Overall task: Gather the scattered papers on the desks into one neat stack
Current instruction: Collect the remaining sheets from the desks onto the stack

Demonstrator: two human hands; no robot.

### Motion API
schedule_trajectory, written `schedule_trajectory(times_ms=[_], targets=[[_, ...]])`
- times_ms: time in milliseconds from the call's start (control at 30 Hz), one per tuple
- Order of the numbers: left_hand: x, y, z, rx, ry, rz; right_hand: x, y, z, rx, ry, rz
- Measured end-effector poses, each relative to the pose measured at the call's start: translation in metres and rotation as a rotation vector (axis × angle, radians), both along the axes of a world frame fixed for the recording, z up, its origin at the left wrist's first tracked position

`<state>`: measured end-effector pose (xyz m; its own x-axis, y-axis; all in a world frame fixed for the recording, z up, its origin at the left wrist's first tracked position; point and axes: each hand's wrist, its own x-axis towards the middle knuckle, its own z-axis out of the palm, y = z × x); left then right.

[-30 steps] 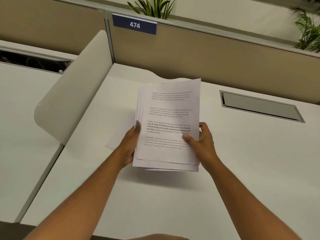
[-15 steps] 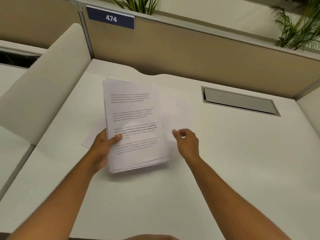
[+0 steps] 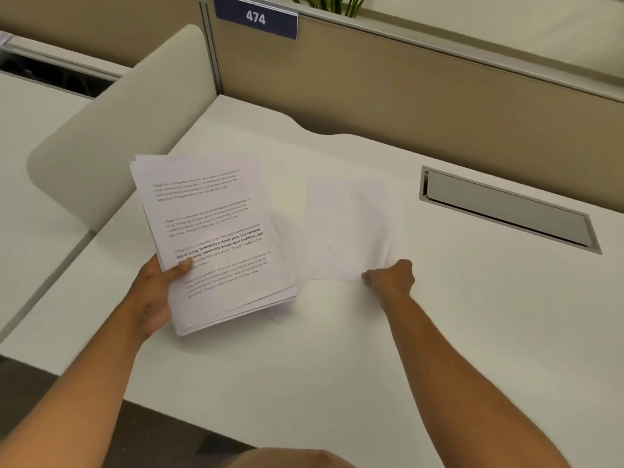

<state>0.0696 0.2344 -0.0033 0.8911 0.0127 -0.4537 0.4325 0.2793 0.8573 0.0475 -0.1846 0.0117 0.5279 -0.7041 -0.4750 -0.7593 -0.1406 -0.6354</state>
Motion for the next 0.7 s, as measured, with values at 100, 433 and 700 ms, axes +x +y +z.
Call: schedule_trajectory(times_ms=[100, 433, 700], targets=[[-0.013, -0.004, -0.001, -0.001, 0.004, 0.029, -0.002, -0.025, -0.003, 0.185, -0.161, -0.115], [-0.031, -0.022, 0.008, 0.011, -0.013, 0.066, 0.009, -0.029, 0.094, -0.572, -1.081, 0.429], [-0.042, -0.021, 0.018, 0.012, -0.028, 0.1, -0.063, 0.023, 0.013, -0.806, -0.583, 1.146]])
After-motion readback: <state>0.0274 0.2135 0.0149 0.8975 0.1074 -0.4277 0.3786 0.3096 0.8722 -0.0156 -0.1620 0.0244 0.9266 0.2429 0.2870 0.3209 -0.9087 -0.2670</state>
